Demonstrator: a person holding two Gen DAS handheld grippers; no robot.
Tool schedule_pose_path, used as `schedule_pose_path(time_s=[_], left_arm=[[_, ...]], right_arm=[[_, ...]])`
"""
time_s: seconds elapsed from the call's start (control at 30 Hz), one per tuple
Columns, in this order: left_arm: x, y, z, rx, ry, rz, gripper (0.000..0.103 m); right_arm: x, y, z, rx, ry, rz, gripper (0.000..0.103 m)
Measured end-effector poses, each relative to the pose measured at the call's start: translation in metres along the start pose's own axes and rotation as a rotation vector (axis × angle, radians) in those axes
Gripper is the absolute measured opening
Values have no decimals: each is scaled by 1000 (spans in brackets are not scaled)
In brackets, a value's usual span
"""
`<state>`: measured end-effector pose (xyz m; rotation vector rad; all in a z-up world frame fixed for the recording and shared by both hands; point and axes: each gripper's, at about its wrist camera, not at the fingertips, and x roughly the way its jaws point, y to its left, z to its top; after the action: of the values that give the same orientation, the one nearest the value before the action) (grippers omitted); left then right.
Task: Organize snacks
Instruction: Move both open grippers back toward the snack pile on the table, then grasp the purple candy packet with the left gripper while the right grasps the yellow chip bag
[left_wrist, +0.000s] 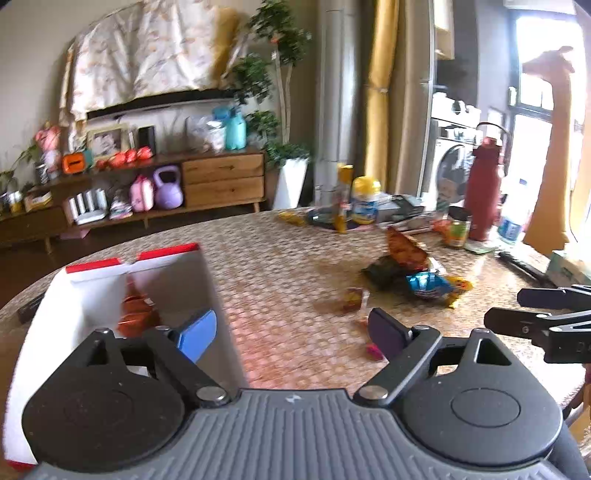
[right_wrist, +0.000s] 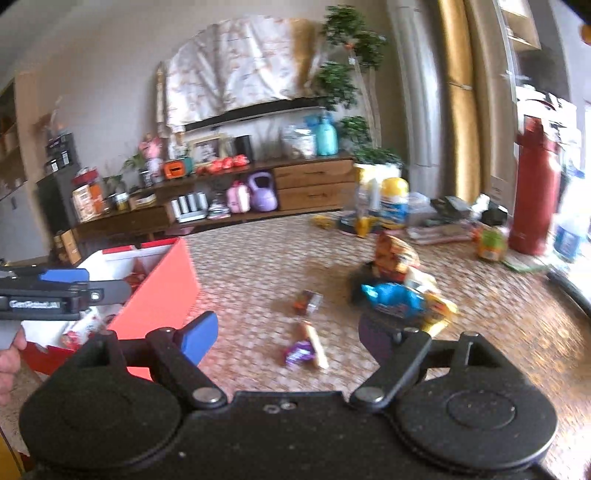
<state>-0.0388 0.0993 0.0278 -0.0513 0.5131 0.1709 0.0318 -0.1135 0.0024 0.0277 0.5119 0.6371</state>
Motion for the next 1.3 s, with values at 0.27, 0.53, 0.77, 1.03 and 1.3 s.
schedule_pose_path(time_s=[0.27,0.53,0.77,1.03,1.3], left_arm=[[19,-47,-7,94,21,-101,90],[42,-79,-23,153,57,-167,90],[64,-90,-32,177,96,-178,90],[91,-94,-37,184,129,-178,90],[123,-95,-39,204,154,-167,90]], right_arm=[[-15,-37,-19,65,-6,-67,87],[-20,-60,-33,94,-8,-104,94],[-17,-76,-39,110,-3,-145,96],[-9,-90,-46,136,15,-171,97],[3,-103,-52,165,43,-178,97]])
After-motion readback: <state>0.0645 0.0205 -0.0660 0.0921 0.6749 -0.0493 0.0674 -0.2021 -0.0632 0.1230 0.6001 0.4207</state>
